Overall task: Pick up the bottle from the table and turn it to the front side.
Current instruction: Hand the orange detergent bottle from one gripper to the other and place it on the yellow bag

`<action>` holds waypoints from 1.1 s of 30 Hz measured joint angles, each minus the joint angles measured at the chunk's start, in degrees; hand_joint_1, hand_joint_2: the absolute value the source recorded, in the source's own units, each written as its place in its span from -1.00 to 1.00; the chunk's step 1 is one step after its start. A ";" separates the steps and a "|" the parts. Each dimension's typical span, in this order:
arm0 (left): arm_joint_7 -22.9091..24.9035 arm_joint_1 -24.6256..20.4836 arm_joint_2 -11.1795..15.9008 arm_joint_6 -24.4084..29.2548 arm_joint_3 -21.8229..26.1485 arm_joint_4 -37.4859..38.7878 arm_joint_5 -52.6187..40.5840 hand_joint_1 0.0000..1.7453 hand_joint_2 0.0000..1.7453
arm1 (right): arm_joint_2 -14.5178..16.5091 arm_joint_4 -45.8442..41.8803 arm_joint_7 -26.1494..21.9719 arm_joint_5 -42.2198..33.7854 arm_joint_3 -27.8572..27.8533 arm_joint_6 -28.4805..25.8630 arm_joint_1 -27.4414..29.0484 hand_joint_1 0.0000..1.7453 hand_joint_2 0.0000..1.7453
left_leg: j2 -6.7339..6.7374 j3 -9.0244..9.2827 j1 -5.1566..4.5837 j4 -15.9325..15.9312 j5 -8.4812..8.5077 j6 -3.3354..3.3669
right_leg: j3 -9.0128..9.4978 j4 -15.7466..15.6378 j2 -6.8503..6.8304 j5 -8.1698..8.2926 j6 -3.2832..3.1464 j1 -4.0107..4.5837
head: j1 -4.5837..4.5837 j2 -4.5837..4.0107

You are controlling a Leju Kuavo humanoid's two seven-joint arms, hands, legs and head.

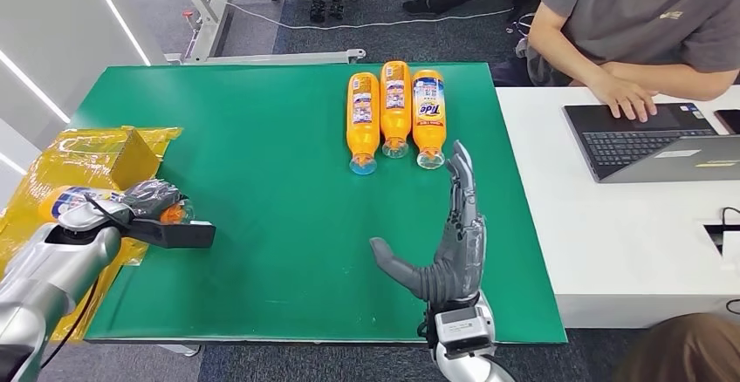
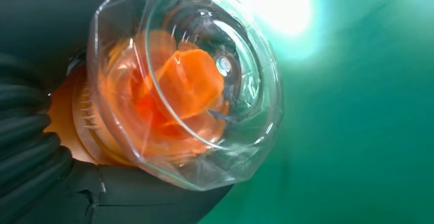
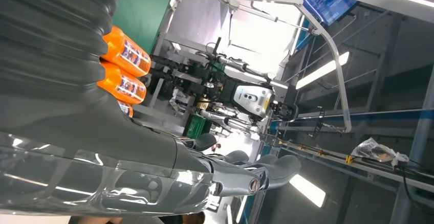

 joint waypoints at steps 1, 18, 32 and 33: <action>-0.07 -0.22 -0.26 -0.35 -0.47 0.13 0.09 1.00 1.00 | 0.00 -0.09 0.08 0.13 0.00 0.00 0.15 -1.00 1.00 | 0.00 0.00 0.00 0.00 0.00 0.00 | 0.00 0.00 0.00 0.00 0.00 0.00 | -0.01 0.00; 3.75 -0.83 -0.01 -5.05 -3.90 4.00 6.15 -1.00 1.00 | 0.00 -0.91 0.87 0.44 -0.28 -0.25 1.06 -1.00 1.00 | 0.00 0.01 0.01 -0.02 0.01 -0.01 | 0.03 0.04 -0.01 0.00 -0.01 0.00 | 0.00 0.00; -1.77 1.40 5.21 -5.41 -3.66 -3.92 17.87 -1.00 1.00 | -0.02 -0.89 1.07 0.31 -0.29 -0.47 1.08 -1.00 1.00 | -0.01 0.00 0.01 -0.02 0.02 -0.03 | 0.02 0.04 -0.02 -0.01 -0.01 0.00 | -0.01 0.00; -1.70 1.46 5.98 -5.51 -3.66 -5.31 18.40 -1.00 1.00 | -0.02 -0.89 1.11 0.49 -0.30 -0.44 1.10 -1.00 1.00 | -0.01 0.00 0.02 -0.02 0.02 -0.03 | 0.01 0.04 -0.02 -0.01 -0.01 0.00 | 0.00 0.00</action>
